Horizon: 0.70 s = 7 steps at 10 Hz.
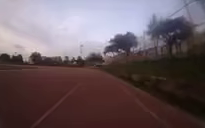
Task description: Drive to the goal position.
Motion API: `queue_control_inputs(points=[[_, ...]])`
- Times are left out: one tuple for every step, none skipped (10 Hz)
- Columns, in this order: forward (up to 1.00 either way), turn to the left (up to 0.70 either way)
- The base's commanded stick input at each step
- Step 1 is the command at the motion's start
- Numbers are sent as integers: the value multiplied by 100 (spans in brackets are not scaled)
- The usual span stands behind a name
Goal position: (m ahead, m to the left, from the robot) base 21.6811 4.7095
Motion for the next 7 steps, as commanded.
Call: queue_control_inputs(points=[[70, 0], [70, 0], [70, 0], [70, 0], [70, 0], [70, 0], [70, 0]])
